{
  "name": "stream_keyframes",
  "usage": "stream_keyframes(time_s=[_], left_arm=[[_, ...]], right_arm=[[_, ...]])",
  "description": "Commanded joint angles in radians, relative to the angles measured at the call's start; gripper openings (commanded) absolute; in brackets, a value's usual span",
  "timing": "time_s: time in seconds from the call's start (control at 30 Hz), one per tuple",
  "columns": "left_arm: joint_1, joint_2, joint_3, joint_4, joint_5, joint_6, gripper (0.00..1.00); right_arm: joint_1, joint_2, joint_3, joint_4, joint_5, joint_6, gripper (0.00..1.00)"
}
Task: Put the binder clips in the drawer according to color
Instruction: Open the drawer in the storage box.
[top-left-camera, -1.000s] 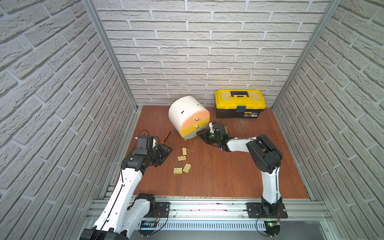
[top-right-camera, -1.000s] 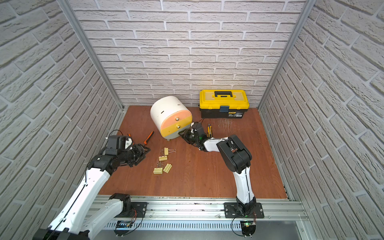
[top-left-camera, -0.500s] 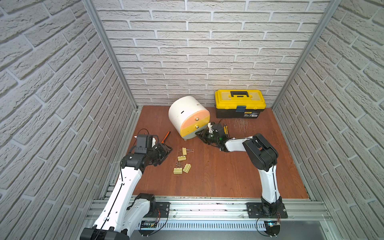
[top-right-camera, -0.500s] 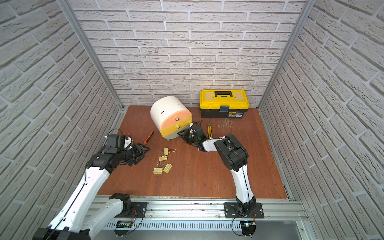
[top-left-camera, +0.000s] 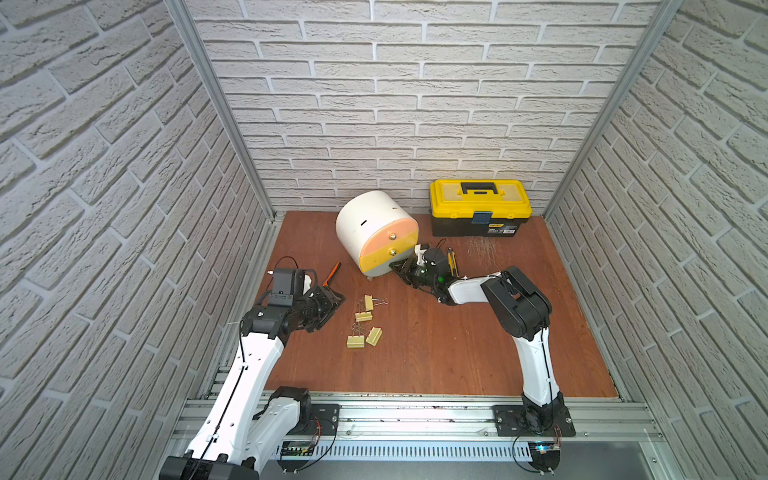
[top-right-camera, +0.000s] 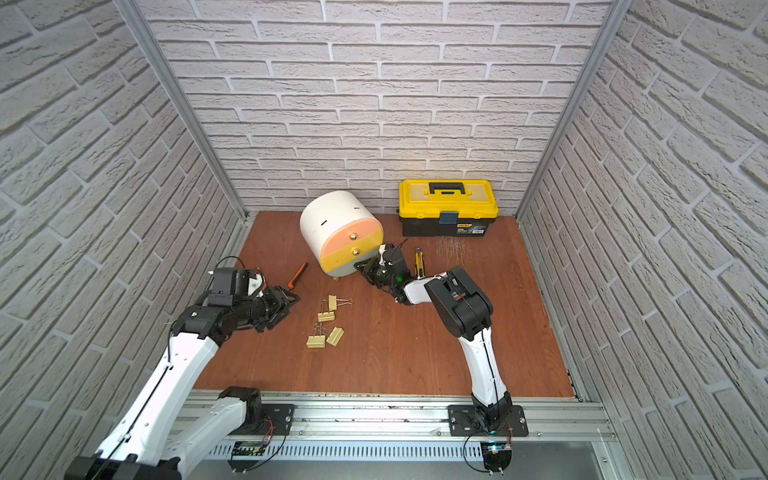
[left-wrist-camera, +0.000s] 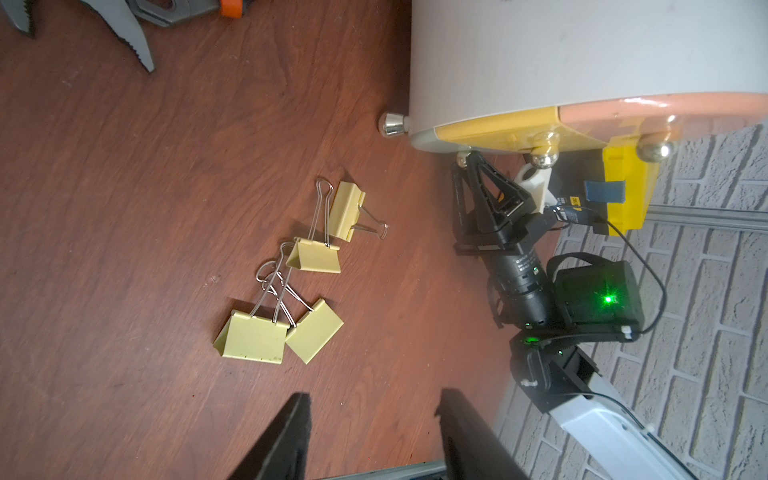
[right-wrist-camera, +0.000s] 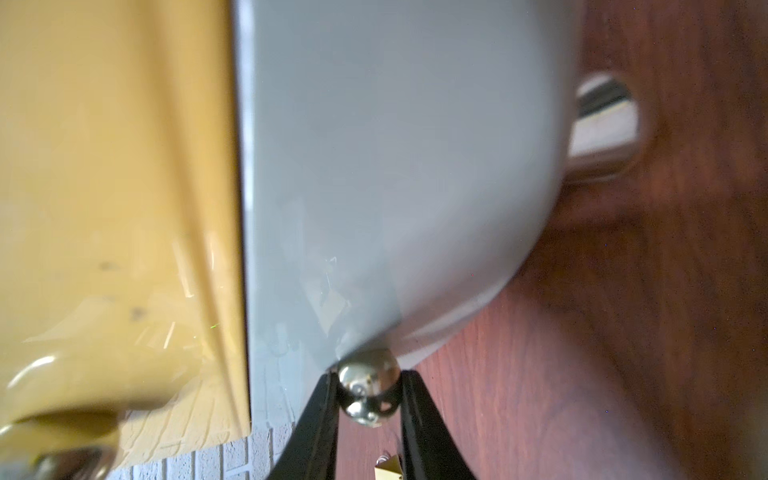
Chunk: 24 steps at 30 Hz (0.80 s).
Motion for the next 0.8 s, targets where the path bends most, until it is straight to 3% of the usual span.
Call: stream_keyframes(time_s=[0.0, 0.77], left_arm=[[0.007, -0.005, 0.024, -0.019, 0.004, 0.019, 0.55], [0.007, -0.045, 0.034, -0.038, -0.010, 0.008, 0.55]], right_arm=[[0.004, 0.029, 0.017, 0.054, 0.037, 0.024, 0.22], [0.003, -0.076, -0.151, 0.114, 0.041, 0.018, 0.16]])
